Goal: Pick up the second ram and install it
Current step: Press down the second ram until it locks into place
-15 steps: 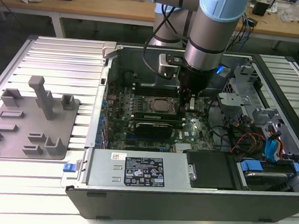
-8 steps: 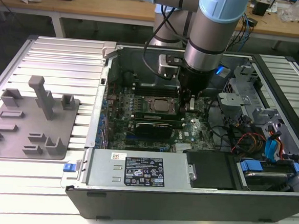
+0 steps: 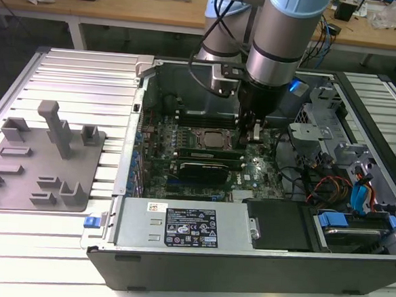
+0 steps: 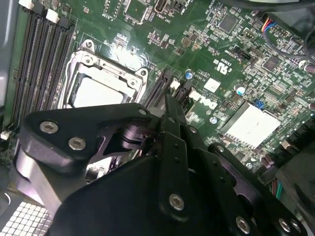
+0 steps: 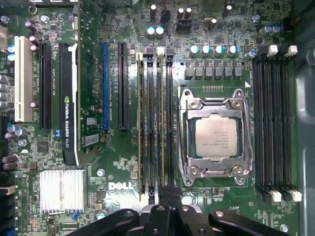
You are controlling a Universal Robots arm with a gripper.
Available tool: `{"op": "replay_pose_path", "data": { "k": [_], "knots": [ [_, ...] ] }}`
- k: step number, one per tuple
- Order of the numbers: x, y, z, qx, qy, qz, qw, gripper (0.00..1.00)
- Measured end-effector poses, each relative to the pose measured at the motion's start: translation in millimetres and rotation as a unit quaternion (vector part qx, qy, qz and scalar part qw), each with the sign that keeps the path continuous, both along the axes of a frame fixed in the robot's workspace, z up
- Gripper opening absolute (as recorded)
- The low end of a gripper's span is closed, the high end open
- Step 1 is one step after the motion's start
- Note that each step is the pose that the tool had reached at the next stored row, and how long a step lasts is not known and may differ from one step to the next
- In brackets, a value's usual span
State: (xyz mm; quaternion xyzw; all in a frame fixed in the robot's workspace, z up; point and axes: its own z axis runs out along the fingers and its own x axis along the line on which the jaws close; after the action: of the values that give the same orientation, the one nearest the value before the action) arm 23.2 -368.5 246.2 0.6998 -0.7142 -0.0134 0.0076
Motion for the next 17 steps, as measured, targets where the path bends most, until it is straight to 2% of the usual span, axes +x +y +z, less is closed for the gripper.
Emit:
{"op": "replay_pose_path", "data": {
  "k": [4, 6, 10, 13, 17],
  "knots": [
    [-12.4, 0.0, 0.0, 0.0000, 0.0000, 0.000, 1.0000, 0.08],
    [-23.9, 0.1, 0.0, 0.0000, 0.0000, 0.000, 1.0000, 0.08],
    [-35.3, 0.2, 0.0, 0.0000, 0.0000, 0.000, 1.0000, 0.08],
    [-51.5, 0.2, 0.0, 0.0000, 0.0000, 0.000, 1.0000, 0.08],
    [-66.0, 0.2, -0.1, 0.0000, 0.0000, 0.000, 1.0000, 0.08]
  ]
}}
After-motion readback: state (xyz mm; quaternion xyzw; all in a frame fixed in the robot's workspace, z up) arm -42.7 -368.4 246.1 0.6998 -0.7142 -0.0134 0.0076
